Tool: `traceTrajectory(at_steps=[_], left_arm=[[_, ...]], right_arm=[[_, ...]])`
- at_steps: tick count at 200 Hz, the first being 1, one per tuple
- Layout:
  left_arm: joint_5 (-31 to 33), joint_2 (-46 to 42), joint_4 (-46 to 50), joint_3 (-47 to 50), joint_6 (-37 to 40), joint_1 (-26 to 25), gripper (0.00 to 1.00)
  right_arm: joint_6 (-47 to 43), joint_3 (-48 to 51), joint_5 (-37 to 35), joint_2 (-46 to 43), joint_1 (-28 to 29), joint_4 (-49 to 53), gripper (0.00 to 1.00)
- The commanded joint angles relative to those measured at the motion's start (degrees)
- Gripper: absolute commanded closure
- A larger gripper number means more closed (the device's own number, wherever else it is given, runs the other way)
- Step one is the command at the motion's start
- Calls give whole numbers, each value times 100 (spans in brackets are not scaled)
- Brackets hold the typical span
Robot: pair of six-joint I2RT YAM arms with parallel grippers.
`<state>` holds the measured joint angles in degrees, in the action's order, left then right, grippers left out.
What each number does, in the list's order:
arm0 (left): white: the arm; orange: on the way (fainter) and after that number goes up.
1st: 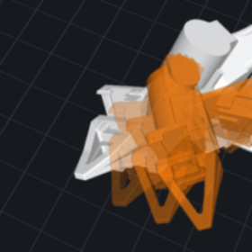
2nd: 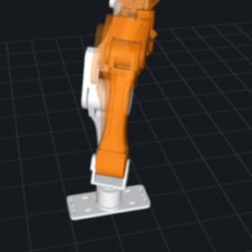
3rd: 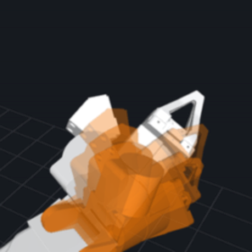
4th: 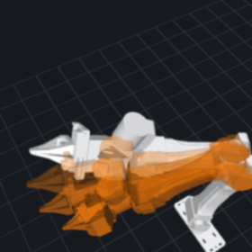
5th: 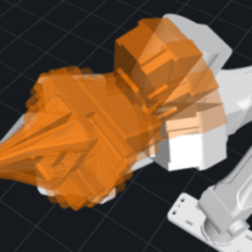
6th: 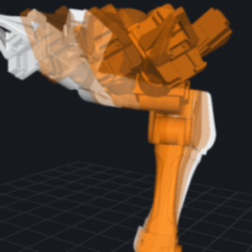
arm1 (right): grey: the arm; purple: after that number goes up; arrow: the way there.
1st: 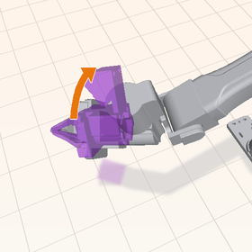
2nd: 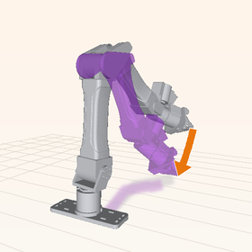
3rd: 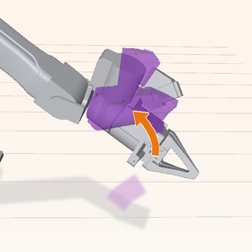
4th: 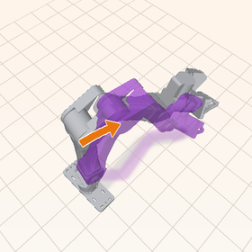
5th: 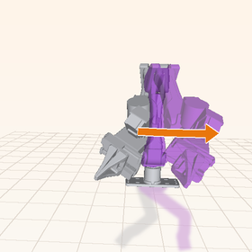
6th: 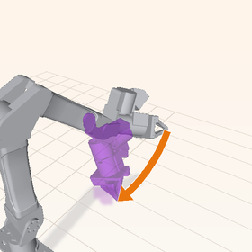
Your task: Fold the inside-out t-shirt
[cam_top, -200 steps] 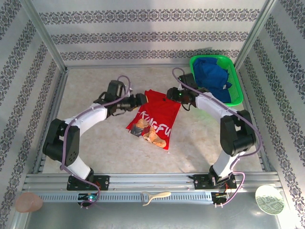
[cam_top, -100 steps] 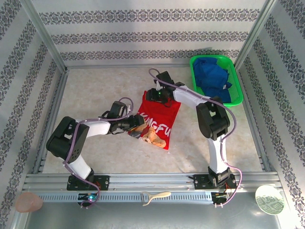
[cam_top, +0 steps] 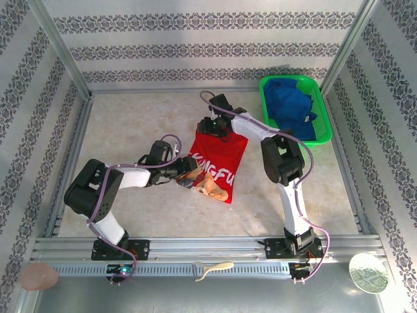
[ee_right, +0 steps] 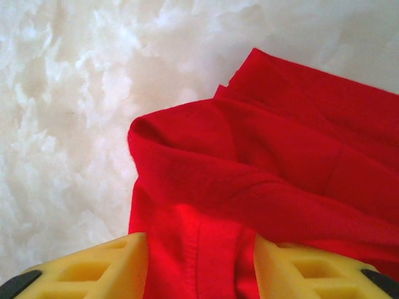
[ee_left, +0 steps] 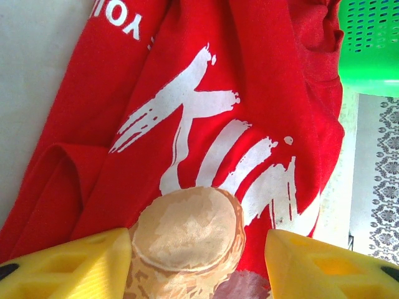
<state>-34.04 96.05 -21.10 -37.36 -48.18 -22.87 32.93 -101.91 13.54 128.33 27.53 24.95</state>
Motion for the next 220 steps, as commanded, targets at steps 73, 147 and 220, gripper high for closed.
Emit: traceTrajectory(at_steps=[73,147,220], left_arm=[[46,360,-93,346,-112,-8,42],[9,464,-268,397,-193,-15,43],[-32,519,-338,436,-248,-14,43]], right_arm=[[-330,-832,-123,98,-176,366,100],[-252,518,-338,-701,-13,-51,54],[-196,-356,-339,137,-27,174,48]])
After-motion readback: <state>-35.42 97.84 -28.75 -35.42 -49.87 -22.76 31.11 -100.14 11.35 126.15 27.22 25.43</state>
